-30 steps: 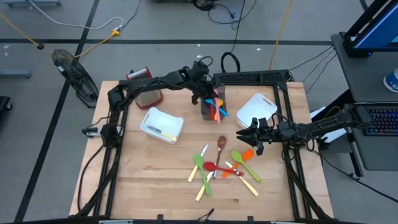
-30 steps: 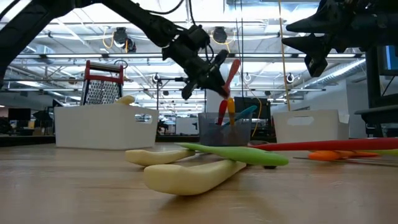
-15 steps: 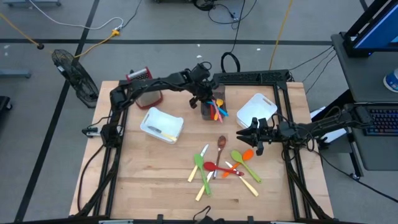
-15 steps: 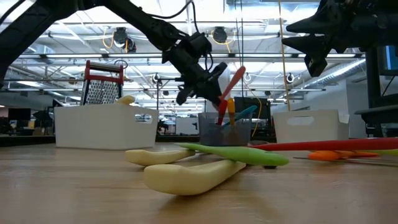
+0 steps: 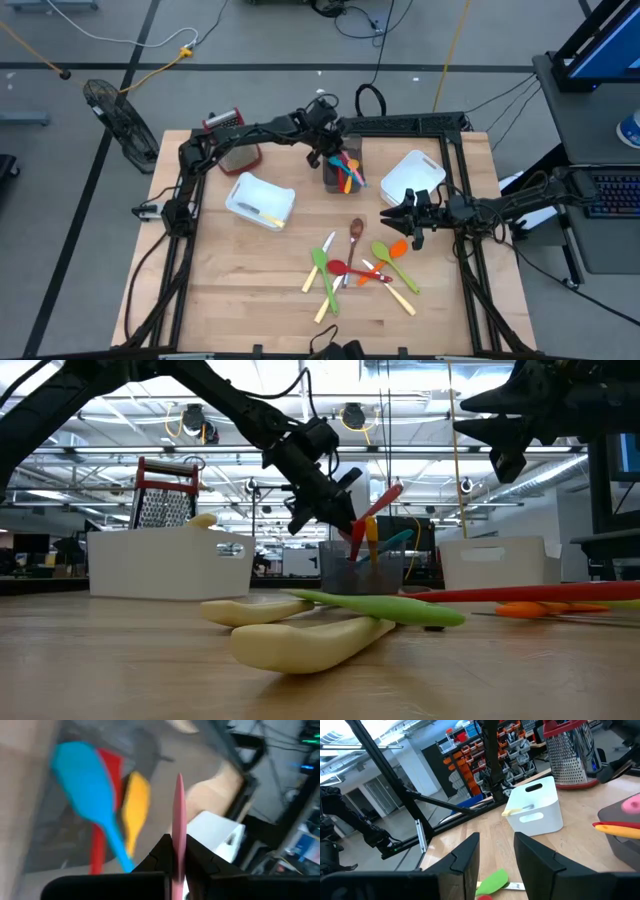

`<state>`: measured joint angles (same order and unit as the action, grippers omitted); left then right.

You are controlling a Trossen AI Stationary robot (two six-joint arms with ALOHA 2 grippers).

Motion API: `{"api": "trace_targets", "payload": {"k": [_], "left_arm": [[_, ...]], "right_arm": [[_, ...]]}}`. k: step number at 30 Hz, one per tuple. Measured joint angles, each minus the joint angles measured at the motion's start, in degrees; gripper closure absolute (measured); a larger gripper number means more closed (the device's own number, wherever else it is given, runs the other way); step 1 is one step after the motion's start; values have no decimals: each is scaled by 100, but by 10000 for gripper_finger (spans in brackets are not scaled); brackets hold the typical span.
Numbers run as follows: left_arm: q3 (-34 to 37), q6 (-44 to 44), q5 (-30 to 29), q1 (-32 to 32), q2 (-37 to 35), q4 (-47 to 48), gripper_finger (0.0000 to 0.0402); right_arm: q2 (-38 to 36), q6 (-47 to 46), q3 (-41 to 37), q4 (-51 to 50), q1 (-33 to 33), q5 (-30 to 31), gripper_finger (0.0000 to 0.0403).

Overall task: Pick & Place Kitchen Items
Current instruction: Put the pink spatula into the black bin, then put the green spatula into the black bin

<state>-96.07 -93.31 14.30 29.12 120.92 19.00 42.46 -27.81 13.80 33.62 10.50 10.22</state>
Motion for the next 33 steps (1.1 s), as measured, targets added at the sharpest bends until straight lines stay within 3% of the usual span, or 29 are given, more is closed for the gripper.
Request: {"api": "trace_targets", "payload": {"k": [7, 28, 33], "left_arm": [[-2, 220, -29, -4, -2, 85, 371], [0, 457, -341, -47, -2, 481, 264], [0, 900, 203, 14, -19, 356, 240]], "right_arm": [[0, 0, 0, -1, 0, -2, 289], [0, -2, 0, 0, 0, -2, 289], [0, -2, 0, 1, 0, -2, 289]]}}
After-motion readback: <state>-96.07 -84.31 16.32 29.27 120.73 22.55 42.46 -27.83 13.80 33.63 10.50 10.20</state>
